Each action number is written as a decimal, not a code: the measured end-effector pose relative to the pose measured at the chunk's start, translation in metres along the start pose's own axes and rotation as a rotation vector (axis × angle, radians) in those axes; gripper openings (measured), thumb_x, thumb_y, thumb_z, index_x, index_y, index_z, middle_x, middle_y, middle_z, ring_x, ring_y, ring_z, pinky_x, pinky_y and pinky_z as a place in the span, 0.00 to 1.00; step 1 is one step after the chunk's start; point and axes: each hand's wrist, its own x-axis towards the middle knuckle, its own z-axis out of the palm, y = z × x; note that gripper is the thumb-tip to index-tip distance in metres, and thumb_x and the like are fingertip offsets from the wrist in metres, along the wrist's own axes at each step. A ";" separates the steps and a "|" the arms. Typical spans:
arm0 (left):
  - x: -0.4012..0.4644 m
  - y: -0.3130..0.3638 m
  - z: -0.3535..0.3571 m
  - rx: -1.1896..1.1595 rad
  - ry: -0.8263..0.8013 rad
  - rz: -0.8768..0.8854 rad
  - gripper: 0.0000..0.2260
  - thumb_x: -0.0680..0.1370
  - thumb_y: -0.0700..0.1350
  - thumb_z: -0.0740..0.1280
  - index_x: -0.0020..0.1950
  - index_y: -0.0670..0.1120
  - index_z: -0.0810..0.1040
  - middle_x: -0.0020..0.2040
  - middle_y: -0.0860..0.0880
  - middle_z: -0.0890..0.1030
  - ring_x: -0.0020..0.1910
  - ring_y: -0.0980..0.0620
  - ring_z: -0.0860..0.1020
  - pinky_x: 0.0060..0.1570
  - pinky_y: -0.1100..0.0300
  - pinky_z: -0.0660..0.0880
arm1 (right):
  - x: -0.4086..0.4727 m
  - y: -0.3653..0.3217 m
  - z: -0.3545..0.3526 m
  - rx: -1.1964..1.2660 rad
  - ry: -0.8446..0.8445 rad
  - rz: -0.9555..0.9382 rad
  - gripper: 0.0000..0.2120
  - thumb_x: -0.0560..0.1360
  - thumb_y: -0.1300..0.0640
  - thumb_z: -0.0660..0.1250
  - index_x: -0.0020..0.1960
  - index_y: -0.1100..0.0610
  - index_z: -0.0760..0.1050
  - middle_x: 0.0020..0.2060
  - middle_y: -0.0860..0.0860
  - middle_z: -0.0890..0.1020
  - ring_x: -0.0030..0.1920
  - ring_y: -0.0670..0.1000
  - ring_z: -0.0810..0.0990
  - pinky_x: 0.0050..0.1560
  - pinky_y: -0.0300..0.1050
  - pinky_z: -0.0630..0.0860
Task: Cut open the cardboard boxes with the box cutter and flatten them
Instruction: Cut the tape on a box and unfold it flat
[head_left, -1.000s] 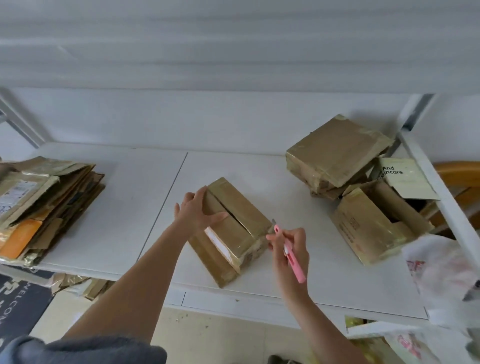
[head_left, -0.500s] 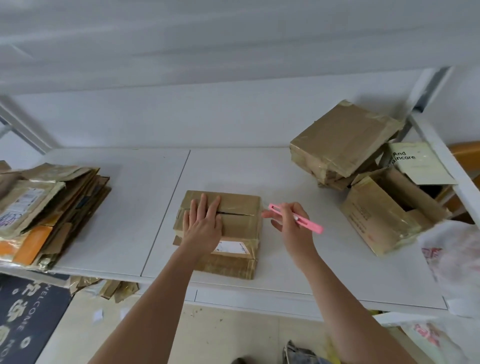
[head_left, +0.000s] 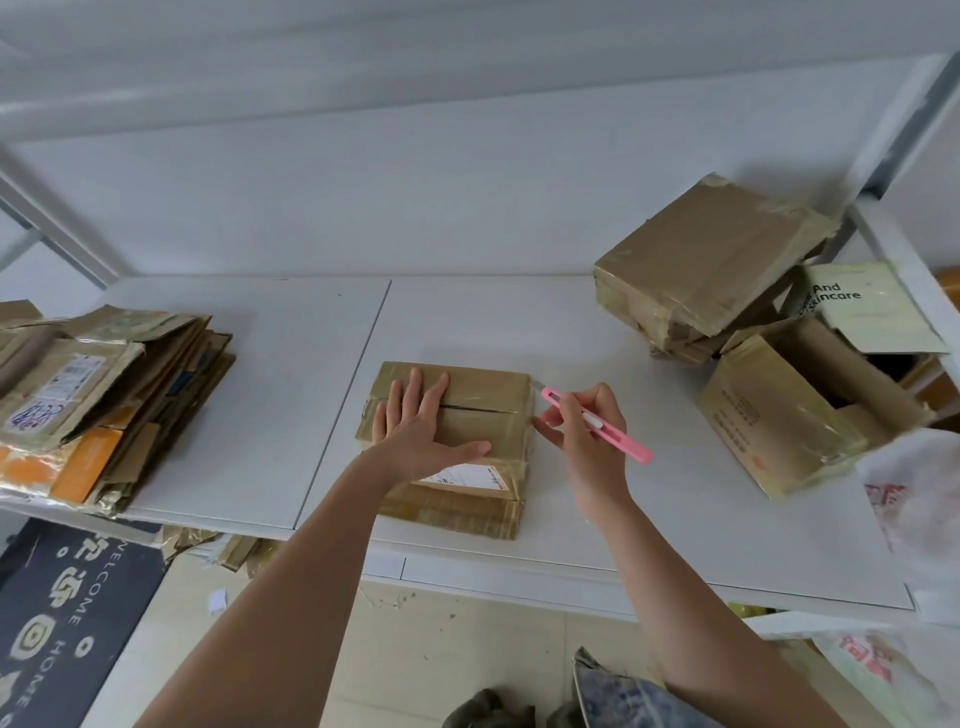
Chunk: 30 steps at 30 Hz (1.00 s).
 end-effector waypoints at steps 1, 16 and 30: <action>0.000 0.000 0.000 0.000 -0.004 0.004 0.51 0.69 0.72 0.66 0.79 0.60 0.37 0.78 0.54 0.30 0.76 0.51 0.29 0.74 0.50 0.33 | 0.000 0.000 0.001 -0.011 -0.007 -0.005 0.11 0.80 0.66 0.62 0.41 0.60 0.66 0.31 0.52 0.78 0.39 0.48 0.82 0.47 0.52 0.84; 0.004 -0.002 0.001 -0.005 -0.010 0.013 0.51 0.68 0.72 0.66 0.78 0.60 0.36 0.77 0.54 0.29 0.76 0.51 0.29 0.73 0.50 0.32 | 0.002 0.002 0.007 -0.160 0.011 -0.074 0.11 0.81 0.65 0.62 0.41 0.59 0.66 0.32 0.52 0.77 0.38 0.49 0.80 0.47 0.61 0.83; 0.007 -0.005 0.005 0.012 0.025 0.012 0.50 0.68 0.73 0.65 0.79 0.60 0.37 0.78 0.53 0.31 0.76 0.50 0.30 0.74 0.49 0.33 | -0.004 -0.008 -0.002 -0.461 -0.154 -0.290 0.13 0.79 0.58 0.61 0.42 0.65 0.63 0.32 0.60 0.74 0.36 0.65 0.76 0.33 0.56 0.73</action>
